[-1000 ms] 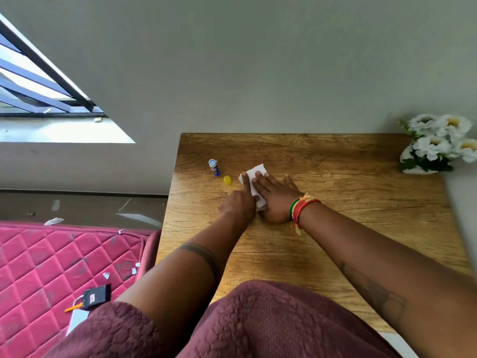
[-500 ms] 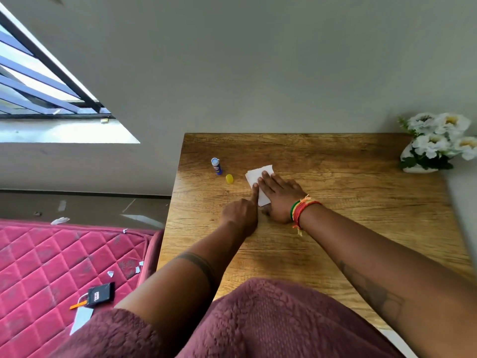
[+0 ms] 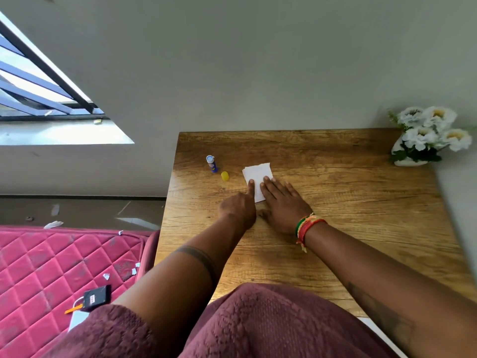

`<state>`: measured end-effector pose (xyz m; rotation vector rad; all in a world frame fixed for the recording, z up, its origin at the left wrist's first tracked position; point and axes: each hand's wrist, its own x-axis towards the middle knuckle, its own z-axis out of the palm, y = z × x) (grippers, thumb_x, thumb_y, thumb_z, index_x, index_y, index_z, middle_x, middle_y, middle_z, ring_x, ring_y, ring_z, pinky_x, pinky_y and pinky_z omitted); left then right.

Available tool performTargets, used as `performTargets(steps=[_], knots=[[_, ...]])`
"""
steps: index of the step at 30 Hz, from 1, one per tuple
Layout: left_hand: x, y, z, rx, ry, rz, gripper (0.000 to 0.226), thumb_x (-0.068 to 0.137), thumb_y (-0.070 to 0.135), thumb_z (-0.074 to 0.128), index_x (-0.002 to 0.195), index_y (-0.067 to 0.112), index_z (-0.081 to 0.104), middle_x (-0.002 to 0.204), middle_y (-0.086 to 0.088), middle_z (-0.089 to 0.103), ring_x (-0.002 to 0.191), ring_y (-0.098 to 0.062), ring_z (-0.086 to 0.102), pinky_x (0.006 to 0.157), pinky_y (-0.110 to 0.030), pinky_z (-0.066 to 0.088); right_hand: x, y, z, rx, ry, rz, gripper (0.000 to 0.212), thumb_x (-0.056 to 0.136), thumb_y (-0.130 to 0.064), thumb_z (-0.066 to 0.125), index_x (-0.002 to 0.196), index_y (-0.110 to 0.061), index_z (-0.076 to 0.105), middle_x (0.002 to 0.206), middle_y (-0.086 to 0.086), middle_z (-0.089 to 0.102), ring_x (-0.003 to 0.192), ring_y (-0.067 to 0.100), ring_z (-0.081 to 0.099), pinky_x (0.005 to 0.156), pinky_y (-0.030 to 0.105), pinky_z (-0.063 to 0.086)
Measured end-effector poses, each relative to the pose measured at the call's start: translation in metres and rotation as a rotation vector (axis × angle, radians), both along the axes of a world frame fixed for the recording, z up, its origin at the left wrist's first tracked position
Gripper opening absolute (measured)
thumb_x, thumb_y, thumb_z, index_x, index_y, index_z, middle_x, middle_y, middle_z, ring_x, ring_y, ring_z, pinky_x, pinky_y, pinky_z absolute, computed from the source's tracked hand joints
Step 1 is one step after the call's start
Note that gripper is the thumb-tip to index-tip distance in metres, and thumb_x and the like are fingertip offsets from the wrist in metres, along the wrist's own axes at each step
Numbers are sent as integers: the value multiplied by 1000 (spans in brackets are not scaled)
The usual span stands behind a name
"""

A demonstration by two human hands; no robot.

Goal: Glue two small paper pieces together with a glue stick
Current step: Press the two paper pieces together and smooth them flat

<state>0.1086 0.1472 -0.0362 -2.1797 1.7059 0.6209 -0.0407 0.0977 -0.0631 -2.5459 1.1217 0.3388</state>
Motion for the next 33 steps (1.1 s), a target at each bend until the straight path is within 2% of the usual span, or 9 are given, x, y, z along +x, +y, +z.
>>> performTargets(steps=[3, 5, 7, 10, 14, 20, 27, 30, 33], knots=[[1, 3, -4, 14, -2, 10, 88, 103, 25, 47, 159, 31, -21, 125, -16, 66, 97, -30, 68, 67, -41, 47, -6, 3, 0, 22, 15, -23, 81, 100, -58, 32, 159, -22, -11, 166, -4, -21, 154, 17, -14, 123, 43, -3], [0, 9, -4, 26, 12, 17, 90, 104, 26, 47, 157, 33, -26, 120, -18, 68, 92, -30, 68, 66, -41, 48, 0, 1, 3, 34, 48, -26, 82, 99, -58, 33, 159, -22, -10, 166, -3, -20, 154, 18, -14, 124, 44, -2], [-2, 20, -8, -20, 20, -22, 85, 105, 31, 43, 156, 38, -24, 115, -19, 67, 89, -31, 68, 67, -42, 52, 4, 0, 3, 18, 51, -40, 81, 100, -57, 34, 159, -21, -8, 166, -2, -19, 154, 19, -12, 124, 44, -2], [-3, 37, -12, -75, 16, -68, 76, 106, 35, 38, 157, 43, -18, 118, -20, 63, 97, -35, 66, 73, -46, 52, 7, 4, 2, 16, 54, -58, 80, 100, -53, 36, 160, -21, -7, 167, -2, -18, 154, 20, -12, 124, 44, -2], [-3, 35, -9, -36, 50, -27, 78, 105, 31, 41, 158, 43, -16, 121, -20, 65, 99, -34, 67, 73, -46, 52, 4, 3, 2, 33, 34, -60, 81, 100, -56, 35, 159, -22, -8, 166, -3, -20, 154, 20, -12, 124, 44, 2], [-3, 34, -3, -16, 98, 18, 79, 105, 29, 42, 158, 45, -15, 119, -19, 66, 96, -32, 67, 70, -44, 52, -14, 25, -9, -92, -4, -132, 76, 100, -60, 27, 160, -25, -3, 168, -3, -12, 155, 22, -9, 124, 46, 7], [-2, 32, -2, 5, 123, 14, 81, 105, 28, 44, 158, 44, -14, 122, -19, 65, 97, -31, 67, 77, -46, 58, -13, 19, -4, -83, -2, -178, 80, 96, -63, 36, 160, -22, 8, 169, 3, 1, 155, 27, 2, 121, 47, 16], [-4, 28, 0, -10, 124, 10, 76, 105, 28, 43, 160, 43, -6, 126, -19, 62, 102, -32, 65, 77, -45, 56, -10, 13, 1, -76, 9, -174, 76, 97, -60, 40, 158, -23, 15, 168, 3, 9, 154, 27, 10, 118, 48, 24], [-6, 19, 5, -68, 31, -61, 64, 104, 31, 44, 161, 32, 16, 149, -22, 39, 121, -39, 54, 85, -47, 53, -11, 10, 5, -79, 14, -159, 65, 101, -48, 41, 157, -24, 19, 167, 2, 12, 153, 27, 13, 116, 49, 27]])
